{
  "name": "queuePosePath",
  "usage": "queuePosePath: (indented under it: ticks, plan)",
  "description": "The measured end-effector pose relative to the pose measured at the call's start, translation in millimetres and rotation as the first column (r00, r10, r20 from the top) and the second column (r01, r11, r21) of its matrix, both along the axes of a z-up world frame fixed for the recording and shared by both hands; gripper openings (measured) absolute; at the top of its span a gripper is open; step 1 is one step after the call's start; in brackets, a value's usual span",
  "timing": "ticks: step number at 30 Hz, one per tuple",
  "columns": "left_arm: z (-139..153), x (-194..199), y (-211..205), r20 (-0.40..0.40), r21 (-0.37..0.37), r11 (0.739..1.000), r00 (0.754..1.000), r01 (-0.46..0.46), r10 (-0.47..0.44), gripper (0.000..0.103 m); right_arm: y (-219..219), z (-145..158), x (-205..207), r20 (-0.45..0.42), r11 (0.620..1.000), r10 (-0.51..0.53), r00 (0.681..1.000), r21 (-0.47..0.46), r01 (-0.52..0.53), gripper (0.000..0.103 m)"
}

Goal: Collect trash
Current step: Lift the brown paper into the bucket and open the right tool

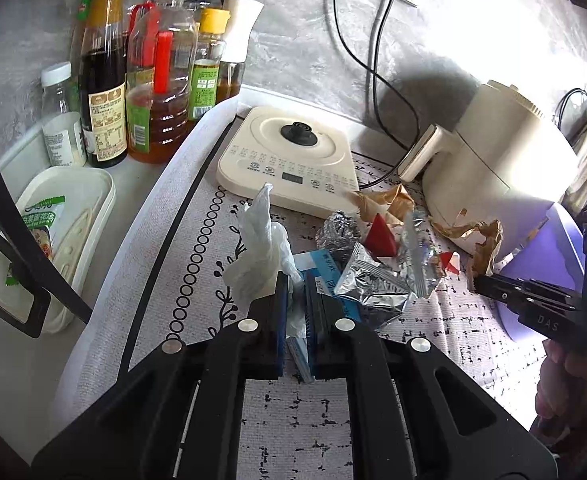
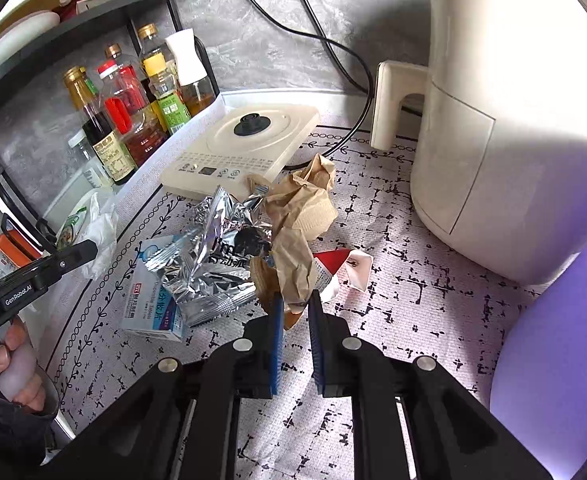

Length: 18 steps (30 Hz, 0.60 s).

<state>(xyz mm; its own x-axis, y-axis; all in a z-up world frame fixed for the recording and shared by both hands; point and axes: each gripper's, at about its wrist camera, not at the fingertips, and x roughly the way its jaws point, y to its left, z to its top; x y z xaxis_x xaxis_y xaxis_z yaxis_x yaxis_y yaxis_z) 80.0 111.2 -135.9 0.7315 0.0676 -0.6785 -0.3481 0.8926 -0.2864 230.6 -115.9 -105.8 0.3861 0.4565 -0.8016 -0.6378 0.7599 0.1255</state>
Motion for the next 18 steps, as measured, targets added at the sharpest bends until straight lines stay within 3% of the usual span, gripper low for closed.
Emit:
queuePosePath:
  ticks: [18]
  plan:
    - [81, -36, -48, 0.121, 0.14, 0.985, 0.986, 0.099, -0.117, 0.009, -73, 94, -63, 0.169, 0.979, -0.126, 0.978, 0.179, 0.096, 0.013]
